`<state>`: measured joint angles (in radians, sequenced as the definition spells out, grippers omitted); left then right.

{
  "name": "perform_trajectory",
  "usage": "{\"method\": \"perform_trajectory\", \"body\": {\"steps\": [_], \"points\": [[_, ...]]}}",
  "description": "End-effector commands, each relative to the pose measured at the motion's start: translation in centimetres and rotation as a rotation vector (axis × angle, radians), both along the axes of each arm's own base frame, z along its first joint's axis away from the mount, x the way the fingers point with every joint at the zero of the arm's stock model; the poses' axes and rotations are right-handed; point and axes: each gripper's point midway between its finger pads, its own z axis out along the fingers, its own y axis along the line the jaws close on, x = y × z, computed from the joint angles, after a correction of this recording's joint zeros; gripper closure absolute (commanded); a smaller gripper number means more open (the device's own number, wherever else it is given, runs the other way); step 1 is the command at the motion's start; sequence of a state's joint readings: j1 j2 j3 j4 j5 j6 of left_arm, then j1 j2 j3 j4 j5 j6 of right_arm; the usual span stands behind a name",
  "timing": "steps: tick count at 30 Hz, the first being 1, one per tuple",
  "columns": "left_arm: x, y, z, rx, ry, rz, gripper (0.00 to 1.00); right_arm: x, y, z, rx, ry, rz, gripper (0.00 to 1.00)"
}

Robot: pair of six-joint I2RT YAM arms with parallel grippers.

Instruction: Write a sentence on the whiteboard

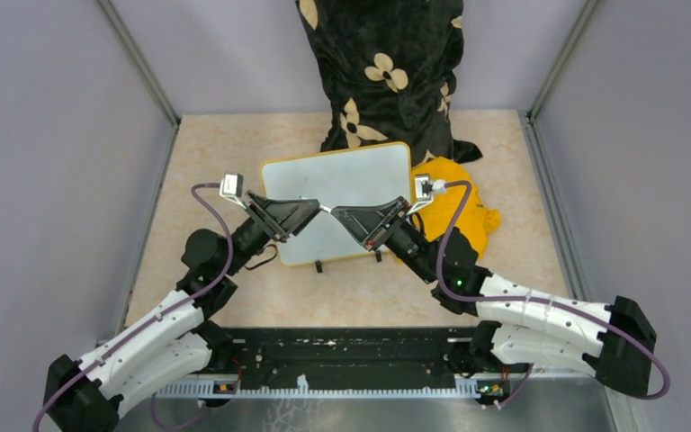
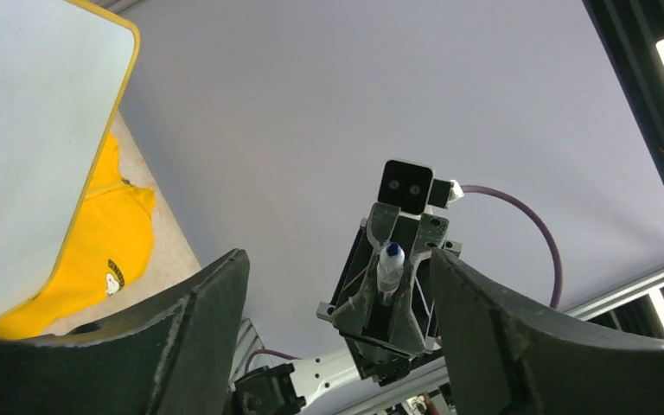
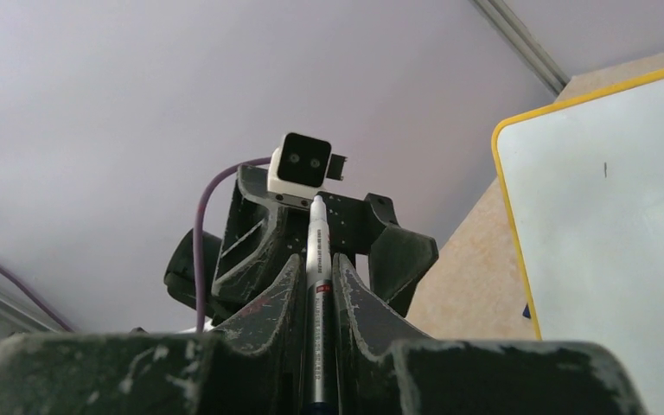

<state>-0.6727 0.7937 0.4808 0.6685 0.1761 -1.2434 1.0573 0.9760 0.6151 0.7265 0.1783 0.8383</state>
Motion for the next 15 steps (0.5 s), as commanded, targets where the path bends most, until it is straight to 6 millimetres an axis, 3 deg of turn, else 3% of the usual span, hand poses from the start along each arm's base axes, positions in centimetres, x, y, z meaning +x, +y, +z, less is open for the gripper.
{"method": "perform_trajectory", "body": {"steps": [1,4,8,15], "points": [[0.0,1.0,-0.6,0.053,-0.008,0.070,0.12,-0.2,-1.9,2.2,-0.022,-0.055,-0.053,1.00],[0.0,2.5,-1.0,0.143,-0.057,0.158,0.05,0.4,-3.1,1.1,-0.147,-0.049,-0.120,1.00],[0.3,5.0,-1.8,0.379,-0.134,0.300,0.03,1.2,-5.4,-1.1,-0.389,-0.050,-0.223,1.00],[0.7,10.2,-5.4,0.777,-0.153,0.480,0.03,3.2,-10.4,-4.6,-0.779,-0.019,-0.448,1.00]]}}
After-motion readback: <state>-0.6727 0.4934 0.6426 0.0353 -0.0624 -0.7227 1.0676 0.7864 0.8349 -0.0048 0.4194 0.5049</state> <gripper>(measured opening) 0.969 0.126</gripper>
